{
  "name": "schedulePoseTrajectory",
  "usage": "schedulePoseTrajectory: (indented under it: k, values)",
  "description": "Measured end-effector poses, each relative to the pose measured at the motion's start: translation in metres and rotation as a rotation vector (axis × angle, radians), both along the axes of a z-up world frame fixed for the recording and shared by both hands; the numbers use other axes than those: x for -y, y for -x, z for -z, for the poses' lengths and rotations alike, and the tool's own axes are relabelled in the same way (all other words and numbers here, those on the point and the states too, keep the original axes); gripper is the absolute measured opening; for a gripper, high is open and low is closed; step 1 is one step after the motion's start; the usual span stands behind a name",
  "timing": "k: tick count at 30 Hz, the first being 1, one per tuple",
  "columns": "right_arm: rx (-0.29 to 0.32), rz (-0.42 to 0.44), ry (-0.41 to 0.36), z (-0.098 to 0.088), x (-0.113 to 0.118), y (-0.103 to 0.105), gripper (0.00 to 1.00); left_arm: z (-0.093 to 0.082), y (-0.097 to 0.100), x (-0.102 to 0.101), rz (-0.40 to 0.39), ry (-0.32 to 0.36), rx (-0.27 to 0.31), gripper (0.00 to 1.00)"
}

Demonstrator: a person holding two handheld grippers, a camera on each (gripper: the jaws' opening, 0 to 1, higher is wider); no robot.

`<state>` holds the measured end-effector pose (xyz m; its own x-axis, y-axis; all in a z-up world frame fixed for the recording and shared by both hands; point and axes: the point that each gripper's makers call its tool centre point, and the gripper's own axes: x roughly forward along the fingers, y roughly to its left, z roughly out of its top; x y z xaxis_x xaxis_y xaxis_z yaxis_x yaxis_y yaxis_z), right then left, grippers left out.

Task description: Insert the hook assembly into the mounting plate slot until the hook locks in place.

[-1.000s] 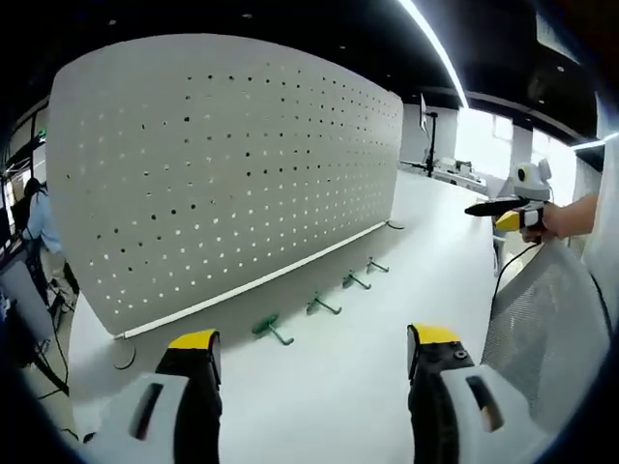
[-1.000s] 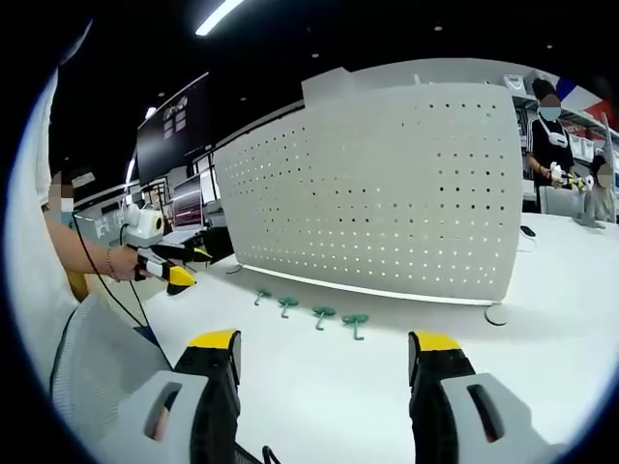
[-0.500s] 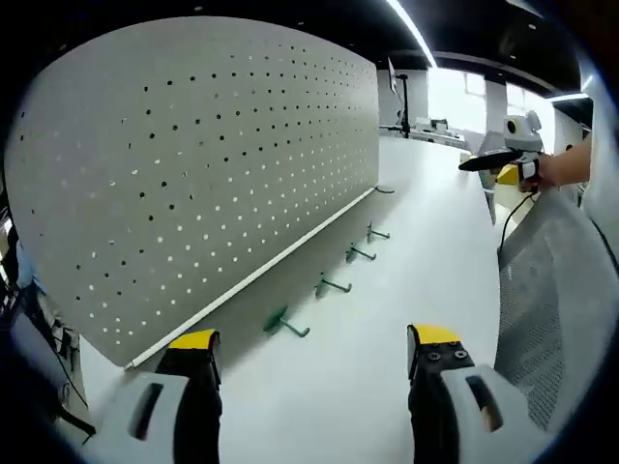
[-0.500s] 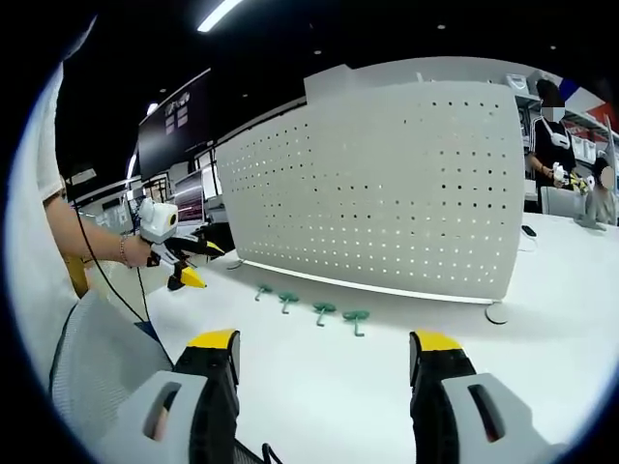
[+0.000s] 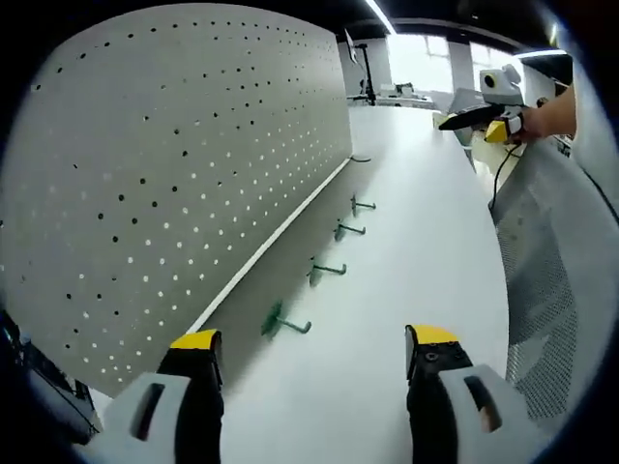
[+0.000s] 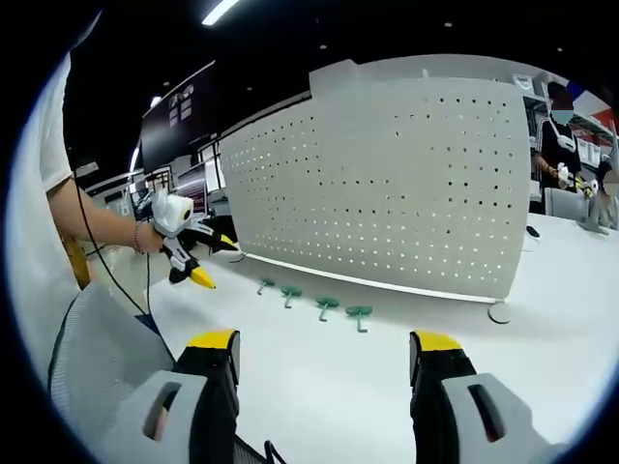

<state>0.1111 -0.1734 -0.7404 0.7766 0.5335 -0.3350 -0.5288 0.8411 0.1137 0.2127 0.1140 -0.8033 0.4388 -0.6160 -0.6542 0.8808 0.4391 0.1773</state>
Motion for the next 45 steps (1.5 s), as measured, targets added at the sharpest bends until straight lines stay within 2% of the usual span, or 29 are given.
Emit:
schedulePoseTrajectory:
  k: [14, 21, 24, 26, 30, 38, 45]
  values:
    - [-0.001, -0.025, 0.027, 0.003, -0.004, 0.002, 0.69, 0.006, -0.007, 0.009, 0.139, -0.08, -0.037, 0.8]
    - [-0.004, -0.037, 0.04, 0.005, -0.006, 0.003, 0.69, 0.009, -0.018, 0.01, 0.182, -0.124, -0.044, 0.79]
    - [-0.007, -0.038, 0.04, 0.006, -0.006, 0.004, 0.69, 0.014, -0.019, 0.011, 0.208, -0.141, -0.071, 0.78]
    - [-0.009, -0.042, 0.044, 0.006, -0.007, 0.004, 0.69, 0.016, -0.024, 0.011, 0.212, -0.152, -0.06, 0.77]
    - [-0.006, -0.064, 0.074, 0.008, -0.01, 0.005, 0.69, 0.02, -0.027, 0.012, 0.22, -0.153, -0.08, 0.78]
    - [-0.009, -0.076, 0.082, 0.009, -0.013, 0.003, 0.7, 0.032, -0.033, 0.009, 0.264, -0.209, -0.112, 0.79]
    - [-0.013, -0.069, 0.083, 0.01, -0.009, 0.001, 0.7, 0.041, -0.032, 0.006, 0.334, -0.275, -0.133, 0.79]
